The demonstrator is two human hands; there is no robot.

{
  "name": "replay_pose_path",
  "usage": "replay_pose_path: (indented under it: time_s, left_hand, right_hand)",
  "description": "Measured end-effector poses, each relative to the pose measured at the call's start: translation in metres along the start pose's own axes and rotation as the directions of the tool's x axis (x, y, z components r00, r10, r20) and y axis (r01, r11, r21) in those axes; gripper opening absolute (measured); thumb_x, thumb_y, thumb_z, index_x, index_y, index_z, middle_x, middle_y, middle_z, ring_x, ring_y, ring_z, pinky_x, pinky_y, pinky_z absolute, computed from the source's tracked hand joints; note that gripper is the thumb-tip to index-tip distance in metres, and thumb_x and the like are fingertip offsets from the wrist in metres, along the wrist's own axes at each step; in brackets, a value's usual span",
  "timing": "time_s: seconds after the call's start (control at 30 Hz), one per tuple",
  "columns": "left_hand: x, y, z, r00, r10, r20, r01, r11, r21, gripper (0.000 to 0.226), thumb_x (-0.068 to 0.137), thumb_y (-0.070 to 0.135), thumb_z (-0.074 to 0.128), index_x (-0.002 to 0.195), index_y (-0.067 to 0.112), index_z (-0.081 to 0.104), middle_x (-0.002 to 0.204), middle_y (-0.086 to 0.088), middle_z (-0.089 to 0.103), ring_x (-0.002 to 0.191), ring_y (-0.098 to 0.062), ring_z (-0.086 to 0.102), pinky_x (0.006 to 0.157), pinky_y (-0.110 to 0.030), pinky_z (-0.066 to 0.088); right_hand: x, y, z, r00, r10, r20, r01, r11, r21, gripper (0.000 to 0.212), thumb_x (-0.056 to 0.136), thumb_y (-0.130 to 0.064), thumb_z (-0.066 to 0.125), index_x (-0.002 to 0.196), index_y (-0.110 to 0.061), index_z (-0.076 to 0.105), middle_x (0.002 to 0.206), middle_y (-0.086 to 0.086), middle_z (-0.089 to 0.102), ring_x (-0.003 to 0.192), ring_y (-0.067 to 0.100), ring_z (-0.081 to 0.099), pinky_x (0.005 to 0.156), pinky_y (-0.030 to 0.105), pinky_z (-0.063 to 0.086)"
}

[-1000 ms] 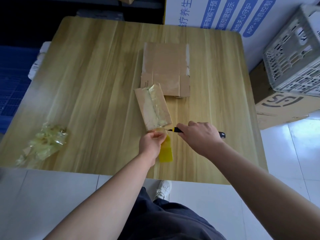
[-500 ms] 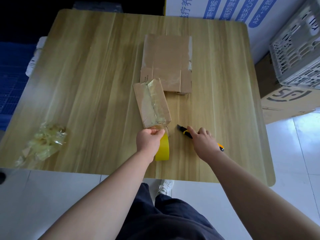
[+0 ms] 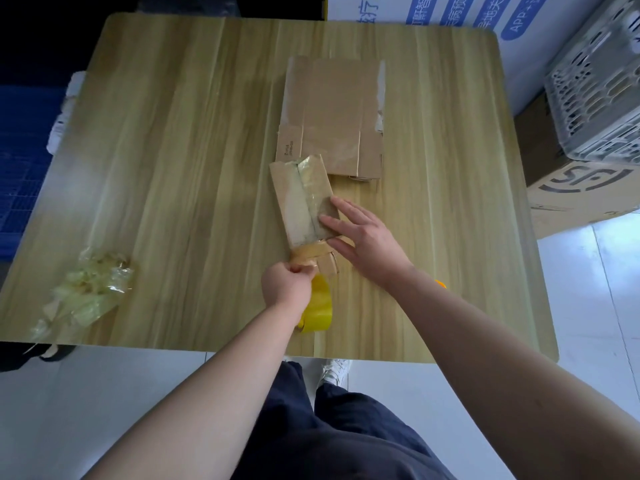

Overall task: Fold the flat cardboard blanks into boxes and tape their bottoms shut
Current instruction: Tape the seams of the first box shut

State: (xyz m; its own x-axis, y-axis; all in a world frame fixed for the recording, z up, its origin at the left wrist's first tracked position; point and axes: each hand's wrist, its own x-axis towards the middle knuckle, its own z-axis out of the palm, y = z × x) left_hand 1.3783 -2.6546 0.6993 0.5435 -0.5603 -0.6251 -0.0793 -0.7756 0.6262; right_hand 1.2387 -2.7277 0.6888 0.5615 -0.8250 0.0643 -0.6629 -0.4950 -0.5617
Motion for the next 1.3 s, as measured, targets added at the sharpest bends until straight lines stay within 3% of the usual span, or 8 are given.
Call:
replay_pose_path:
  time_s: [0.3, 0.63, 0.73, 0.87, 0.97, 1.03, 1.13, 1.3]
  left_hand:
    - [0.005, -0.023, -0.075, 0.983, 0.049, 0.175, -0.028, 0.993, -0.118, 0.014, 0.081, 0.026, 0.076, 0.081, 0.015, 0.068, 0.087, -0.006, 0.070, 0.084, -0.024, 0.063, 0.078, -0.035, 0.050]
    - [0.038, 0.043, -0.112, 0.899, 0.285, 0.333, -0.222, 0.951, -0.216, 0.006, 0.085, 0.012, 0.068, 0.081, 0.009, 0.064, 0.104, -0.001, 0.073, 0.090, -0.013, 0.067, 0.080, -0.032, 0.052]
    - [0.049, 0.048, -0.120, 0.892, 0.273, 0.359, -0.210, 0.956, -0.206, 0.012, 0.085, 0.013, 0.068, 0.074, 0.014, 0.065, 0.106, -0.001, 0.074, 0.094, -0.018, 0.067, 0.081, -0.034, 0.052]
    - [0.061, 0.062, -0.123, 0.878, 0.246, 0.410, -0.187, 0.966, -0.178, 0.012, 0.085, 0.016, 0.069, 0.074, 0.016, 0.064, 0.116, 0.003, 0.066, 0.099, -0.018, 0.065, 0.080, -0.032, 0.051]
    - [0.059, 0.072, -0.117, 0.855, 0.193, 0.482, -0.153, 0.981, -0.120, 0.014, 0.082, 0.021, 0.071, 0.074, 0.018, 0.060, 0.087, -0.008, 0.065, 0.072, -0.021, 0.060, 0.062, -0.026, 0.046]
    - [0.055, 0.075, -0.113, 0.839, 0.180, 0.513, -0.165, 0.983, -0.075, 0.017, 0.079, 0.025, 0.072, 0.072, 0.019, 0.059, 0.075, -0.009, 0.062, 0.065, -0.022, 0.056, 0.059, -0.026, 0.044]
    - [0.047, 0.071, -0.112, 0.800, 0.155, 0.579, -0.175, 0.984, -0.022, 0.017, 0.080, 0.026, 0.073, 0.071, 0.020, 0.059, 0.072, -0.009, 0.062, 0.062, -0.020, 0.057, 0.056, -0.024, 0.044]
    - [0.036, 0.057, -0.109, 0.722, 0.100, 0.685, -0.166, 0.986, 0.030, 0.015, 0.088, 0.015, 0.067, 0.075, 0.014, 0.058, 0.073, -0.008, 0.062, 0.061, -0.017, 0.058, 0.054, -0.021, 0.046]
  right_hand:
    - [0.015, -0.005, 0.003, 0.998, -0.050, -0.027, 0.048, 0.998, -0.050, 0.037, 0.071, -0.028, 0.081, 0.105, -0.017, 0.075, 0.127, 0.009, 0.061, 0.106, 0.030, 0.062, 0.086, 0.043, 0.048]
    - [0.028, -0.021, 0.009, 0.996, 0.018, -0.089, -0.020, 0.999, -0.025, 0.051, 0.057, -0.035, 0.090, 0.091, -0.008, 0.065, 0.118, 0.014, 0.052, 0.078, 0.025, 0.059, 0.070, 0.035, 0.054]
    - [0.022, -0.019, 0.014, 0.999, 0.037, -0.016, -0.038, 0.999, -0.037, 0.054, 0.059, -0.029, 0.088, 0.100, -0.010, 0.058, 0.130, 0.011, 0.042, 0.082, 0.024, 0.059, 0.068, 0.041, 0.057]
    - [0.016, -0.019, 0.005, 0.994, 0.107, 0.022, -0.109, 0.982, 0.152, 0.048, 0.076, -0.056, 0.067, 0.103, -0.020, 0.053, 0.146, 0.006, 0.033, 0.109, 0.012, 0.056, 0.088, 0.028, 0.050]
    - [0.017, -0.031, -0.002, 0.965, 0.263, -0.003, -0.241, 0.890, 0.387, 0.019, 0.093, -0.042, 0.056, 0.094, -0.023, 0.051, 0.126, 0.004, 0.059, 0.122, 0.005, 0.051, 0.090, 0.033, 0.050]
    - [0.016, -0.040, -0.005, 0.921, 0.388, -0.035, -0.336, 0.835, 0.436, 0.014, 0.091, -0.032, 0.062, 0.100, -0.024, 0.055, 0.107, -0.007, 0.065, 0.098, 0.009, 0.065, 0.083, 0.039, 0.055]
    - [0.003, -0.047, -0.013, 0.869, 0.495, 0.001, -0.475, 0.835, 0.278, 0.046, 0.089, -0.038, 0.065, 0.131, -0.037, 0.047, 0.109, -0.010, 0.058, 0.077, 0.007, 0.064, 0.073, 0.033, 0.055]
    - [-0.024, -0.052, -0.018, 0.826, 0.548, 0.136, -0.564, 0.802, 0.195, 0.073, 0.089, -0.045, 0.064, 0.148, -0.045, 0.021, 0.124, -0.005, 0.042, 0.097, 0.017, 0.063, 0.084, 0.038, 0.053]
